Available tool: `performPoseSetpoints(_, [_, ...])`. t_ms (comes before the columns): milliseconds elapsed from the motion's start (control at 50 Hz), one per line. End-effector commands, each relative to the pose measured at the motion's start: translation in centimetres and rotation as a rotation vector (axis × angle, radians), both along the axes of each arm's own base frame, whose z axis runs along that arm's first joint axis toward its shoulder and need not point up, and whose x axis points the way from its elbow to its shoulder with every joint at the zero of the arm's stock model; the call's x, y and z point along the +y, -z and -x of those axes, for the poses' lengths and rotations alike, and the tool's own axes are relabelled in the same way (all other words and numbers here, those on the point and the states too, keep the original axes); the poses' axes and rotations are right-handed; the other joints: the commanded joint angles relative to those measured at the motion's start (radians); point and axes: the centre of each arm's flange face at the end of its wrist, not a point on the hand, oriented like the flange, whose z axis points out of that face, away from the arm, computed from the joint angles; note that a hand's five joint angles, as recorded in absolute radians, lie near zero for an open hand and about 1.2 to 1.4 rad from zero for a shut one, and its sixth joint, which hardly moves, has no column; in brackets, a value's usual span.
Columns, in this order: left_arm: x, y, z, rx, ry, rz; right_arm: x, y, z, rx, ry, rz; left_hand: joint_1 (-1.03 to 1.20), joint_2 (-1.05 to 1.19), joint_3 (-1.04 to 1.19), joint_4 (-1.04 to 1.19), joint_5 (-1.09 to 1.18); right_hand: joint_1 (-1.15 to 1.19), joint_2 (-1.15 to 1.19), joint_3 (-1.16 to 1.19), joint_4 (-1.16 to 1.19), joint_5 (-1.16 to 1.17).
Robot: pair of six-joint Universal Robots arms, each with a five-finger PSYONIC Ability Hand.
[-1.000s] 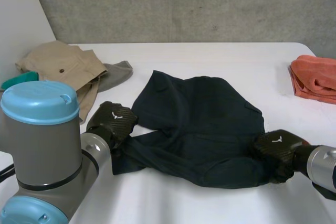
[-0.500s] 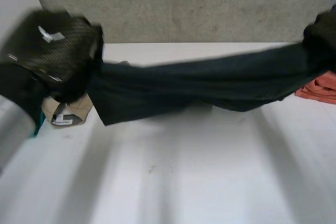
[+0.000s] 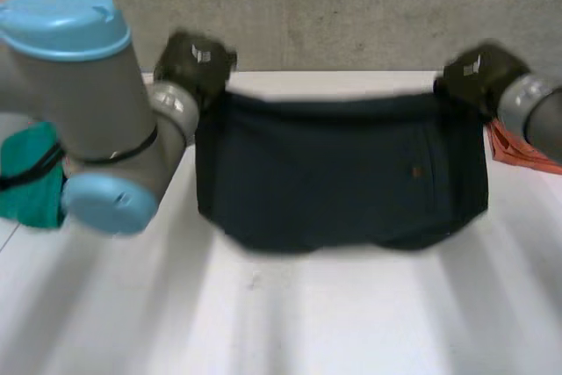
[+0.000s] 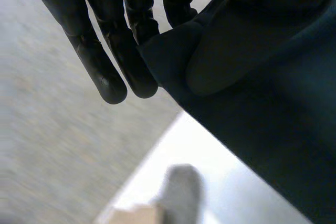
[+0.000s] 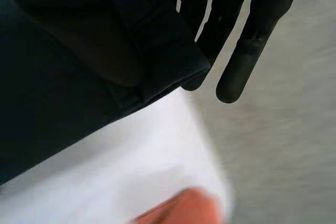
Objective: Fold the laundry.
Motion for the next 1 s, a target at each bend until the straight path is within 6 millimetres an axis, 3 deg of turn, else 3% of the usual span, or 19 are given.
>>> performPoseSetpoints(20, [-4.3,-10.0,1.4,0.208,-0.078,0.621,-4.6,-9.0,-1.4,-0.28,0.01,0.653,0.217,0.199,0.201,0.196,0.209,0.32,0.22,0.206,0.195,0.256])
performPoseSetpoints(100, [-3.1,-14.0,1.2,0.33,-0.085,0.82,-4.1,-12.9,-1.8,-0.363,-0.018,0.883,0.217,0.199,0.201,0.196,0.209,0.32,0.22,0.206,0.195,0.256])
performPoseSetpoints(120, [-2.9,-14.1,1.1,0.332,-0.087,0.821,-3.9,-13.1,-2.0,-0.367,-0.025,0.889,0.217,0.199,0.201,0.196,0.209,0.32,0.22,0.206,0.195,0.256])
performPoseSetpoints(220, [-2.8,-11.5,1.0,0.282,-0.076,0.712,-3.6,-11.8,-3.4,-0.363,-0.06,0.823,0.217,0.199,0.201,0.196,0.209,0.32,0.22,0.206,0.195,0.256])
performPoseSetpoints(300, [-2.4,-8.1,0.2,0.238,-0.065,0.59,-4.5,-8.2,-3.8,-0.328,-0.057,0.689,0.217,0.199,0.201,0.196,0.209,0.32,0.22,0.206,0.195,0.256])
performPoseSetpoints(380, [-1.7,-3.4,-0.2,0.175,-0.051,0.458,-5.1,-3.2,-4.4,-0.286,-0.066,0.522,0.217,0.199,0.201,0.196,0.209,0.32,0.22,0.206,0.195,0.256])
performPoseSetpoints(400, [-1.3,-1.4,-0.4,0.143,-0.047,0.403,-5.1,-0.8,-4.7,-0.268,-0.075,0.448,0.217,0.199,0.201,0.196,0.209,0.32,0.22,0.206,0.195,0.256])
performPoseSetpoints(460, [-0.6,1.8,-0.6,0.091,-0.042,0.316,-5.1,3.2,-4.9,-0.234,-0.076,0.326,0.217,0.199,0.201,0.196,0.209,0.32,0.22,0.206,0.195,0.256])
performPoseSetpoints(480, [-0.1,3.6,-0.9,0.061,-0.042,0.266,-4.9,6.0,-4.8,-0.203,-0.069,0.241,0.217,0.199,0.201,0.196,0.209,0.32,0.22,0.206,0.195,0.256])
performPoseSetpoints(580, [1.7,8.9,-1.3,-0.041,-0.018,0.107,-3.4,11.5,-4.6,-0.14,-0.061,0.038,0.217,0.199,0.201,0.196,0.209,0.32,0.22,0.206,0.195,0.256])
performPoseSetpoints(640, [3.5,11.5,-1.5,-0.104,0.009,0.011,-2.0,12.5,-4.5,-0.121,-0.064,-0.037,0.217,0.199,0.201,0.196,0.209,0.32,0.22,0.206,0.195,0.256])
performPoseSetpoints(720, [5.6,12.9,-2.2,-0.174,0.028,-0.089,0.0,11.9,-3.8,-0.1,-0.058,-0.101,0.217,0.199,0.201,0.196,0.209,0.32,0.22,0.206,0.195,0.256])
performPoseSetpoints(840, [8.6,11.0,-4.4,-0.224,0.008,-0.168,3.4,10.5,-2.2,-0.063,-0.043,-0.209,0.217,0.199,0.201,0.196,0.209,0.32,0.22,0.206,0.195,0.256])
performPoseSetpoints(1000, [15.4,9.8,-7.1,-0.327,0.039,-0.311,9.6,10.4,0.0,0.082,-0.06,-0.421,0.217,0.199,0.201,0.196,0.209,0.32,0.22,0.206,0.195,0.256])
